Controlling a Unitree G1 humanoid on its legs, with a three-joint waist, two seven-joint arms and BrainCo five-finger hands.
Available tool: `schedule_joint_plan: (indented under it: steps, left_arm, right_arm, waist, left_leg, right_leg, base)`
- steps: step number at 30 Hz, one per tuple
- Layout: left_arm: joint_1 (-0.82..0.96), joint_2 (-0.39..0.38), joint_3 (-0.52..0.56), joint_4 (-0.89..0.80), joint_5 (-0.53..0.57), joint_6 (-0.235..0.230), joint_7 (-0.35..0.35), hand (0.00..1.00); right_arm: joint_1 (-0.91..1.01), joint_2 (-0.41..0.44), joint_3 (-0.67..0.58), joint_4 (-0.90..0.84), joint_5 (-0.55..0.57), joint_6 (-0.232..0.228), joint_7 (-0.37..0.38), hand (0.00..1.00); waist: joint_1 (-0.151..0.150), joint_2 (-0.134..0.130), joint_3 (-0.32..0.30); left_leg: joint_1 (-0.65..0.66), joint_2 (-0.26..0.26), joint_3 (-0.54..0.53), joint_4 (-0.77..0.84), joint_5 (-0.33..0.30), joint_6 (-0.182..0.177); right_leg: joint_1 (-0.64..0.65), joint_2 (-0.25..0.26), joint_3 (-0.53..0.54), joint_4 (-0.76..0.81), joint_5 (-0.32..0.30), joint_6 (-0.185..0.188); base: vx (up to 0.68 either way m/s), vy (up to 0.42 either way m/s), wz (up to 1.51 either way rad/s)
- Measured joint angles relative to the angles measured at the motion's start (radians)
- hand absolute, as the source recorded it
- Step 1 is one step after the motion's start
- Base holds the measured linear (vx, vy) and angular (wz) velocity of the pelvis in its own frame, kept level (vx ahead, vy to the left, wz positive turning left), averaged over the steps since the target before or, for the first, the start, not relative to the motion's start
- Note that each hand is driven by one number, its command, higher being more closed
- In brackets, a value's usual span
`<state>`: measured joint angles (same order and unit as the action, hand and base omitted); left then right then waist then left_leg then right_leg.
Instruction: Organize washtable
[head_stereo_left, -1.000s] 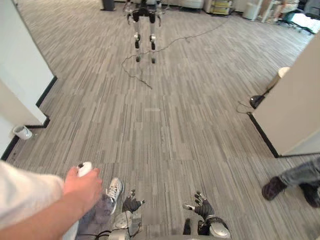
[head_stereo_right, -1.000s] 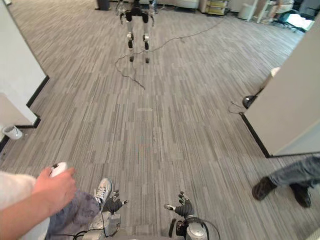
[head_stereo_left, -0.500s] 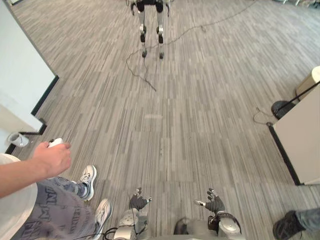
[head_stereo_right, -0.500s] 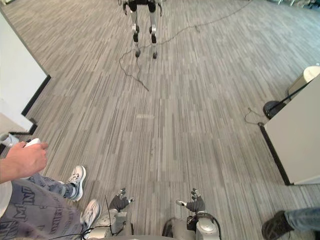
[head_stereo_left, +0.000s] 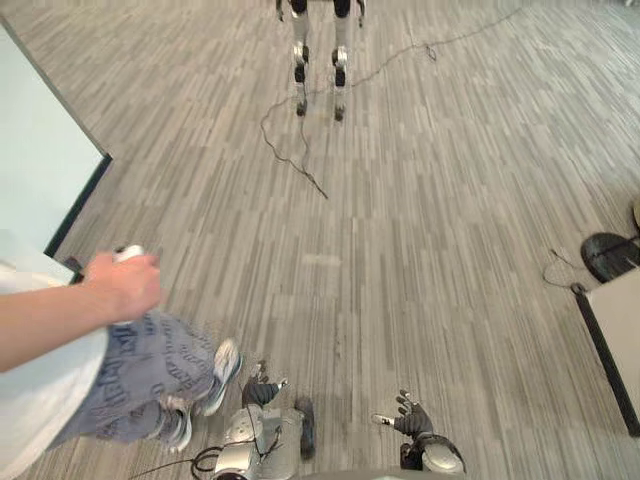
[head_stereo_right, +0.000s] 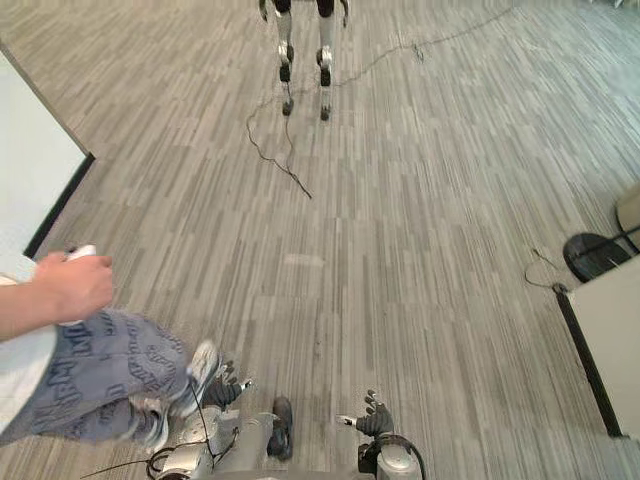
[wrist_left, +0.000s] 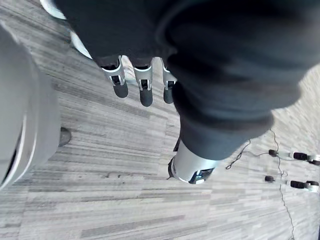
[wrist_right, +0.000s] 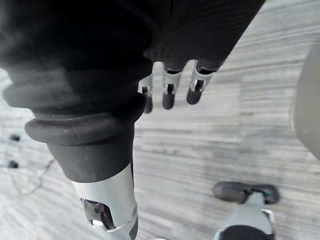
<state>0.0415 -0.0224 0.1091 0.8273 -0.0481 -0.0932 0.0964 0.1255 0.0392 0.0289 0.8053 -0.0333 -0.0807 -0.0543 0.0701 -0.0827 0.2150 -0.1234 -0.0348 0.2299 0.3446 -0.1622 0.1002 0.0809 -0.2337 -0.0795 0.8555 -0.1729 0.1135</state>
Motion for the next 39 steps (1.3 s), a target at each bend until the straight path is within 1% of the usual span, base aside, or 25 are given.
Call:
schedule_joint_plan:
  steps: [1, 3, 4, 6, 8, 9, 10, 12, 14, 15, 16, 18, 20, 21, 23, 24, 25, 26, 28, 29, 31, 34, 35, 37, 39]
  left_arm:
    - [0.003, 0.006, 0.008, 0.018, 0.0, 0.002, 0.007, 0.0]
    - [0.008, 0.007, 0.006, 0.035, 0.0, 0.003, 0.017, 0.0]
    - [0.008, 0.007, 0.005, 0.048, -0.001, 0.002, 0.017, 0.0]
    - [0.005, 0.006, 0.005, 0.055, -0.001, 0.003, 0.016, 0.0]
    - [0.01, 0.008, 0.006, 0.07, -0.001, 0.002, 0.016, 0.0]
    - [0.014, 0.007, 0.006, 0.073, -0.001, 0.003, 0.015, 0.0]
    - [0.019, 0.0, 0.005, 0.075, -0.001, 0.003, 0.012, 0.0]
    - [0.017, -0.02, 0.005, 0.074, 0.001, 0.003, 0.012, 0.0]
    - [0.007, -0.042, 0.008, 0.064, 0.002, 0.006, 0.012, 0.0]
    - [0.011, -0.046, 0.009, 0.064, 0.002, 0.008, 0.012, 0.0]
    - [0.014, -0.043, 0.009, 0.063, 0.002, 0.009, 0.009, 0.0]
    - [0.02, -0.042, 0.007, 0.025, 0.002, 0.01, -0.002, 0.0]
    - [0.02, -0.042, 0.002, 0.014, 0.002, 0.009, -0.005, 0.0]
    - [0.019, -0.042, 0.002, 0.003, 0.002, 0.008, -0.005, 0.0]
    - [0.018, -0.037, 0.0, -0.009, 0.001, 0.007, -0.006, 0.0]
    - [0.019, -0.037, -0.001, -0.011, 0.001, 0.006, -0.006, 0.0]
    - [0.021, -0.037, -0.003, -0.01, -0.001, 0.004, -0.006, 0.0]
    - [0.02, -0.028, 0.001, -0.01, -0.001, 0.0, -0.005, 0.0]
    - [0.019, -0.01, 0.014, -0.003, -0.003, -0.002, -0.002, 0.0]
    - [0.018, -0.005, 0.02, -0.003, -0.009, -0.002, -0.002, 0.0]
    - [0.02, -0.003, 0.024, 0.001, -0.016, -0.002, -0.003, 0.0]
    - [0.019, 0.004, 0.024, 0.03, -0.019, 0.002, -0.004, 0.0]
    - [0.018, 0.007, 0.023, 0.038, -0.019, 0.003, -0.003, 0.0]
    - [0.019, 0.008, 0.023, 0.048, -0.019, 0.003, -0.002, 0.0]
    - [0.023, 0.007, 0.021, 0.051, -0.019, 0.003, -0.003, 0.0]
  right_arm:
    - [0.001, -0.004, 0.0, -0.007, -0.004, -0.005, 0.004, 0.0]
    - [0.002, -0.012, 0.001, -0.016, -0.009, -0.01, 0.008, 0.0]
    - [0.0, -0.013, 0.001, -0.022, -0.009, -0.014, 0.01, 0.0]
    - [-0.004, -0.016, -0.001, -0.028, -0.008, -0.026, 0.011, 0.0]
    - [-0.017, -0.015, -0.004, -0.024, -0.008, -0.027, 0.013, 0.0]
    - [-0.02, -0.014, -0.006, -0.022, -0.008, -0.026, 0.013, 0.0]
    - [-0.018, -0.012, -0.018, -0.018, -0.008, -0.025, 0.013, 0.0]
    - [-0.031, -0.015, -0.028, -0.003, -0.008, -0.014, 0.013, 0.0]
    - [-0.028, -0.028, -0.022, -0.012, -0.008, -0.007, 0.012, 0.0]
    - [-0.028, -0.033, -0.019, -0.018, -0.008, -0.006, 0.012, 0.0]
    - [-0.03, -0.04, -0.019, -0.013, -0.007, 0.003, 0.011, 0.0]
    - [-0.021, -0.03, -0.02, -0.005, -0.006, 0.012, 0.008, 0.0]
    - [-0.015, -0.025, -0.02, -0.002, -0.005, 0.014, 0.008, 0.0]
    - [-0.015, -0.022, -0.021, 0.008, -0.004, 0.016, 0.007, 0.0]
    - [-0.019, -0.017, -0.023, 0.011, -0.004, 0.017, 0.0, 0.0]
    - [-0.019, -0.017, -0.023, 0.012, -0.004, 0.017, -0.002, 0.0]
    - [-0.012, -0.02, -0.023, 0.019, -0.004, 0.017, -0.005, 0.0]
    - [-0.033, -0.012, -0.019, 0.054, -0.005, 0.022, -0.008, 0.0]
    - [-0.035, 0.011, -0.012, 0.056, -0.007, 0.018, -0.007, 0.0]
    - [-0.036, 0.022, -0.011, 0.067, -0.007, 0.018, -0.007, 0.0]
    - [-0.038, 0.025, -0.012, 0.073, -0.01, 0.019, -0.005, 0.0]
    - [-0.036, 0.019, -0.01, 0.049, -0.018, 0.015, 0.006, 0.0]
    - [-0.031, 0.016, -0.004, 0.035, -0.019, 0.012, 0.011, 0.0]
    - [-0.028, 0.012, 0.011, 0.029, -0.019, 0.01, 0.012, 0.0]
    - [-0.03, 0.013, 0.012, 0.031, -0.02, 0.007, 0.012, 0.0]
  waist:
    - [-0.003, 0.009, 0.003]
    - [-0.009, 0.02, 0.008]
    - [-0.024, 0.019, 0.007]
    - [-0.036, 0.018, 0.008]
    - [-0.053, 0.019, 0.007]
    - [-0.057, 0.02, 0.007]
    - [-0.06, 0.025, -0.004]
    - [-0.054, 0.047, -0.023]
    - [-0.06, 0.084, -0.018]
    - [-0.057, 0.092, -0.017]
    - [-0.052, 0.111, -0.013]
    - [-0.045, 0.1, -0.012]
    - [-0.03, 0.096, -0.012]
    - [-0.02, 0.088, -0.011]
    - [-0.004, 0.072, -0.01]
    - [-0.003, 0.072, -0.01]
    - [-0.002, 0.078, -0.012]
    - [-0.001, 0.054, -0.019]
    - [-0.002, 0.03, -0.024]
    - [0.0, 0.02, -0.027]
    - [0.001, 0.018, -0.027]
    - [-0.005, 0.024, -0.015]
    - [-0.011, 0.028, -0.012]
    - [-0.013, 0.021, -0.012]
    - [-0.028, 0.021, -0.014]
  left_leg:
    - [0.08, -0.01, -0.001, -0.03, -0.028, 0.007]
    - [0.177, -0.017, -0.01, -0.1, -0.043, 0.012]
    - [0.218, -0.016, -0.031, -0.131, -0.053, 0.014]
    - [0.264, -0.014, -0.058, -0.166, -0.069, 0.003]
    - [0.316, -0.009, -0.093, -0.172, -0.109, -0.039]
    - [0.334, -0.006, -0.095, -0.172, -0.12, -0.056]
    - [0.362, 0.001, -0.117, -0.168, -0.137, -0.085]
    - [0.336, 0.031, -0.151, -0.064, -0.142, -0.106]
    - [0.22, 0.073, -0.14, 0.277, -0.085, -0.194]
    - [0.189, 0.091, -0.14, 0.368, -0.06, -0.215]
    - [0.105, 0.147, -0.127, 0.588, -0.048, -0.232]
    - [-0.014, 0.214, -0.068, 0.722, -0.088, -0.169]
    - [-0.062, 0.229, -0.048, 0.669, -0.102, -0.146]
    - [-0.087, 0.229, -0.027, 0.573, -0.11, -0.133]
    - [-0.109, 0.187, -0.016, 0.203, -0.086, -0.147]
    - [-0.111, 0.175, -0.028, 0.103, -0.05, -0.15]
    - [-0.092, 0.159, -0.049, -0.035, 0.112, -0.149]
    - [-0.062, 0.123, -0.028, -0.053, 0.165, -0.112]
    - [-0.055, 0.101, -0.021, -0.052, 0.136, -0.088]
    - [-0.052, 0.091, -0.007, -0.03, 0.118, -0.069]
    - [-0.014, 0.076, 0.014, -0.035, 0.079, -0.058]
    - [0.128, 0.035, 0.047, -0.094, 0.021, -0.044]
    - [0.176, 0.03, 0.047, -0.105, 0.0, -0.043]
    - [0.238, 0.029, 0.049, -0.138, -0.014, -0.037]
    - [0.268, 0.036, 0.034, -0.165, -0.012, -0.045]
  right_leg:
    - [-0.072, 0.005, 0.008, 0.125, -0.03, -0.008]
    - [-0.185, 0.018, -0.035, 0.161, -0.076, -0.026]
    - [-0.252, 0.032, -0.094, 0.089, -0.108, -0.06]
    - [-0.327, 0.062, -0.153, -0.127, -0.102, -0.065]
    - [-0.353, 0.125, -0.167, -0.458, 0.006, -0.093]
    - [-0.351, 0.137, -0.163, -0.497, 0.059, -0.114]
    - [-0.331, 0.153, -0.153, -0.515, 0.16, -0.158]
    - [-0.305, 0.16, -0.187, -0.501, 0.162, -0.179]
    - [-0.219, 0.177, -0.209, -0.532, 0.103, -0.179]
    - [-0.193, 0.186, -0.206, -0.548, 0.093, -0.181]
    - [-0.123, 0.215, -0.192, -0.574, 0.057, -0.182]
    - [0.0, 0.214, -0.162, -0.603, -0.009, -0.172]
    - [0.037, 0.206, -0.144, -0.625, -0.015, -0.159]
    - [0.058, 0.191, -0.127, -0.637, -0.021, -0.148]
    - [0.101, 0.131, -0.086, -0.652, -0.046, -0.102]
    - [0.11, 0.118, -0.079, -0.652, -0.057, -0.085]
    - [0.131, 0.108, -0.068, -0.651, -0.083, -0.042]
    - [0.149, 0.07, -0.049, -0.651, -0.094, -0.027]
    - [0.143, 0.052, -0.042, -0.649, -0.047, -0.053]
    - [0.143, 0.035, -0.03, -0.639, -0.013, -0.019]
    - [0.13, 0.015, 0.008, -0.577, 0.008, 0.006]
    - [-0.047, -0.037, 0.098, -0.112, 0.068, 0.023]
    - [-0.107, -0.044, 0.103, 0.011, 0.034, 0.018]
    - [-0.175, -0.037, 0.065, 0.059, -0.04, 0.002]
    - [-0.216, 0.006, 0.042, -0.057, -0.072, -0.016]
  base:
    - [0.32, 0.152, -0.1]
    - [0.35, 0.125, 0.12]
    - [0.43, 0.079, 0.52]
    - [0.42, 0.029, 0.51]
    - [0.52, -0.017, 0.47]
    - [0.59, -0.061, 0.66]
    - [0.78, -0.104, 0.68]
    - [0.78, -0.117, 0.58]
    - [0.55, -0.089, 0.18]
    - [0.47, -0.006, -0.2]
    - [0.55, 0.029, -0.29]
    - [0.56, 0.024, -0.35]
    - [0.35, 0.052, -0.37]
    - [0.39, 0.135, -0.64]
    - [0.47, 0.217, -0.58]
    - [0.45, 0.277, -0.28]
    - [0.44, 0.312, -0.23]
    - [0.43, 0.308, -0.17]
    - [0.37, 0.254, -0.04]
    - [0.33, 0.224, -0.06]
    - [0.28, 0.218, -0.26]
    - [0.23, 0.209, -0.36]
    - [0.17, 0.138, -0.15]
    - [0.14, 0.047, 0.07]
    - [0.17, -0.012, 0.3]
